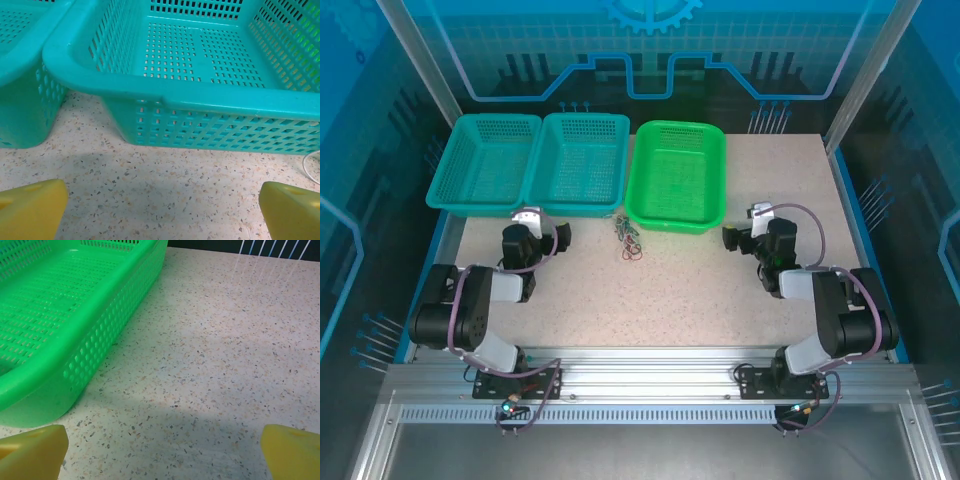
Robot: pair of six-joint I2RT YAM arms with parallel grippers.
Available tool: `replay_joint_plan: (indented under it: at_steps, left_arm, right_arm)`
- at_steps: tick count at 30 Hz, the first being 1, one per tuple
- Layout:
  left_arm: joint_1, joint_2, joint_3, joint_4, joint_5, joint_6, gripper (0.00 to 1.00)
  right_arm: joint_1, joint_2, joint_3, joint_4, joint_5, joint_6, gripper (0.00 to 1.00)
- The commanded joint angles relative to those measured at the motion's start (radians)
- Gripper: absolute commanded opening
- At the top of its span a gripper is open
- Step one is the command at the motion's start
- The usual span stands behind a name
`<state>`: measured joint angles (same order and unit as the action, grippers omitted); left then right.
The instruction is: Untangle the cables
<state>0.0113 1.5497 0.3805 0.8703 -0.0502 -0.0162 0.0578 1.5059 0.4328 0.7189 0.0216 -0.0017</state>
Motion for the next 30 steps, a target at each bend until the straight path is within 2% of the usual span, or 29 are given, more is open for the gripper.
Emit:
replay_joint_plan:
  at_steps: [1, 21, 23, 24, 26, 30]
  left_arm:
    - [-0.001, -0.002, 0.008, 0.032, 0.021, 0.014, 0.99]
    - [-0.002, -0.002, 0.008, 0.032, 0.021, 0.015, 0.99]
    - [-0.002, -0.001, 0.008, 0.031, 0.021, 0.013, 0.99]
    - [-0.001, -0.001, 0.009, 0.031, 0.022, 0.013, 0.99]
    - [-0.001, -0.003, 0.007, 0.032, 0.020, 0.014, 0.99]
    - [-0.002, -0.081, -0.081, 0.128, -0.079, -0.014, 0.99]
  right_arm:
    - [-0.006, -0.003, 0.012, 0.010, -0.002, -0.011, 1.00]
    - [-0.014, -0.025, 0.014, -0.011, -0.023, -0.013, 1.00]
    - [-0.004, -0.099, 0.017, -0.084, 0.017, -0.003, 1.00]
    - [0.004, -0.153, 0.031, -0.160, 0.077, 0.029, 1.00]
    - [0.005, -0.265, 0.072, -0.353, 0.153, 0.117, 1.00]
    - [0.017, -0.498, 0.169, -0.779, 0.184, 0.357, 1.00]
